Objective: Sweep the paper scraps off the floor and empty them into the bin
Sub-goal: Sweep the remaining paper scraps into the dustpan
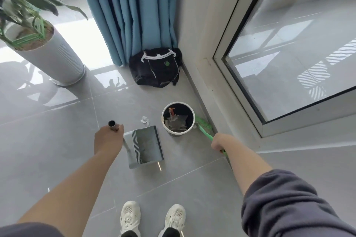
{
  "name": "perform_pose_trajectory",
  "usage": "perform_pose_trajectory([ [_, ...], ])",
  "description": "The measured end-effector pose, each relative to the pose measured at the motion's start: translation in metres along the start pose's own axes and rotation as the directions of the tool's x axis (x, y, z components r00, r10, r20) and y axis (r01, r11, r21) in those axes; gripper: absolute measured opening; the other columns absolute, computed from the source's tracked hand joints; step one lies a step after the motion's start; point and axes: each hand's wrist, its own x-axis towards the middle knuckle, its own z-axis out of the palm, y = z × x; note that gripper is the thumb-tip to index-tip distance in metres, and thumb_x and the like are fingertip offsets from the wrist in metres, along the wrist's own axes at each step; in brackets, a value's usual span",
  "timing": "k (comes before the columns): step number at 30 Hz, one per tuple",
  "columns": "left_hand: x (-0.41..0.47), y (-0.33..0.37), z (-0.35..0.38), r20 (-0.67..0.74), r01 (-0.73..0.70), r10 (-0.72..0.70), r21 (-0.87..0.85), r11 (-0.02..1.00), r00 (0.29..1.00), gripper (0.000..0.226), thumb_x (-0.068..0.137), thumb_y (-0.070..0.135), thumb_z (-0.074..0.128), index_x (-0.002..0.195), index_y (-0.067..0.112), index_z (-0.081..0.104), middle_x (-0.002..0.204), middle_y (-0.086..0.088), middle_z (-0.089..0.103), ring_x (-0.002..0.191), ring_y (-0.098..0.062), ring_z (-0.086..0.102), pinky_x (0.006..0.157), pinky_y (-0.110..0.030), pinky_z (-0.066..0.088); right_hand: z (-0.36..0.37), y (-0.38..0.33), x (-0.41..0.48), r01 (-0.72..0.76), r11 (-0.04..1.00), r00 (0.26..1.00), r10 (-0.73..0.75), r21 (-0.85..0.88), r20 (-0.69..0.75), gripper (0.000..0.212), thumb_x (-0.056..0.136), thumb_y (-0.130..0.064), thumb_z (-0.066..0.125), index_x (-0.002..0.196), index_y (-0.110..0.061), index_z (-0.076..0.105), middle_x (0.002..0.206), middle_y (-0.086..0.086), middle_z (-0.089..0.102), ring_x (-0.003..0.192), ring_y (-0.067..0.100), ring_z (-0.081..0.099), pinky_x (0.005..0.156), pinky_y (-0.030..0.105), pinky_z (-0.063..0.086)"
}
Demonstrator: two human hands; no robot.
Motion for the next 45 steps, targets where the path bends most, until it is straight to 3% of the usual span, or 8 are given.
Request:
perform_pose_trajectory([
  [10,0.001,-0.024,-0.012,0.044,-0.072,0.067,0.138,0.988,0.997,0.04,0.095,0.023,0.045,0.062,0.001,0.051,0.059,-0.013,0.049,0.069,-0.035,0.053,0.061,-0.032,0.036,0.046,-0.008,-0.049,-0.121,0.967,0.948,0.046,0.224,0.314,0.012,0.091,-0.004,0.035,0.08,-0.007,0.038,0.067,0.008,0.043,0.051,0.018,0.042,0.052,0.023,0.036],
  [15,0.005,-0.041,-0.022,0.099,-0.087,0.074,0.135,0.987,0.992,0.038,0.094,0.025,0.045,0.069,-0.001,0.056,0.062,-0.011,0.051,0.071,-0.034,0.054,0.063,-0.032,0.037,0.076,-0.028,-0.07,-0.237,0.895,0.879,0.031,0.377,0.477,0.022,0.087,-0.002,0.031,0.096,-0.014,0.047,0.038,0.002,0.04,0.025,0.011,0.035,0.04,0.016,0.034],
  [20,0.018,-0.054,-0.045,0.188,-0.106,0.074,0.163,0.981,0.979,0.034,0.09,0.029,0.044,0.066,0.006,0.053,0.068,-0.015,0.061,0.074,-0.035,0.064,0.062,-0.032,0.042,0.081,-0.036,-0.105,-0.311,0.756,0.891,0.021,0.576,0.453,0.058,0.092,-0.004,0.035,0.148,-0.02,0.034,0.05,0.0,0.04,0.024,0.006,0.034,0.035,0.008,0.032],
  [26,0.025,-0.075,-0.072,0.16,-0.155,0.132,0.139,0.978,0.978,0.035,0.092,0.02,0.044,0.061,0.003,0.049,0.063,-0.016,0.054,0.065,-0.033,0.051,0.06,-0.034,0.04,0.083,-0.054,-0.116,-0.307,0.8,0.902,0.072,0.515,0.426,0.057,0.089,-0.002,0.035,0.143,-0.02,0.037,0.058,0.001,0.038,0.03,0.008,0.034,0.039,0.015,0.033],
  [32,0.037,-0.101,-0.091,0.22,-0.132,0.092,0.174,0.976,0.971,0.028,0.088,0.015,0.043,0.061,0.006,0.048,0.057,-0.011,0.051,0.055,-0.028,0.044,0.053,-0.029,0.034,0.113,-0.08,-0.114,-0.372,0.84,0.866,0.163,0.394,0.472,0.017,0.092,-0.003,0.031,0.079,-0.009,0.041,0.047,0.003,0.04,0.036,0.011,0.036,0.042,0.017,0.034],
  [37,0.049,-0.117,-0.099,0.308,-0.137,0.08,0.166,0.977,0.948,0.027,0.085,0.019,0.046,0.082,0.0,0.064,0.069,-0.012,0.06,0.062,-0.025,0.048,0.055,-0.027,0.038,0.131,-0.134,-0.101,-0.298,0.836,0.892,0.071,0.461,0.447,0.023,0.089,-0.003,0.031,0.073,-0.011,0.044,0.046,0.001,0.043,0.052,0.013,0.038,0.057,0.026,0.036],
  [42,0.049,-0.134,-0.102,0.367,-0.14,0.084,0.129,0.982,0.926,0.024,0.088,0.019,0.049,0.084,0.003,0.067,0.071,-0.009,0.06,0.063,-0.026,0.047,0.056,-0.027,0.039,0.123,-0.204,-0.104,-0.283,0.732,0.879,-0.061,0.619,0.473,0.021,0.091,-0.001,0.033,0.077,-0.014,0.04,0.035,-0.002,0.039,0.028,0.006,0.038,0.038,0.011,0.035],
  [45,0.046,-0.143,-0.105,0.367,-0.106,0.069,0.083,0.991,0.928,0.021,0.088,0.017,0.051,0.087,0.009,0.07,0.074,-0.006,0.061,0.063,-0.022,0.05,0.056,-0.024,0.039,0.105,-0.226,-0.119,-0.288,0.638,0.856,-0.163,0.714,0.491,0.029,0.095,-0.002,0.031,0.11,-0.019,0.048,0.047,-0.002,0.036,0.024,0.003,0.034,0.031,0.009,0.029],
])
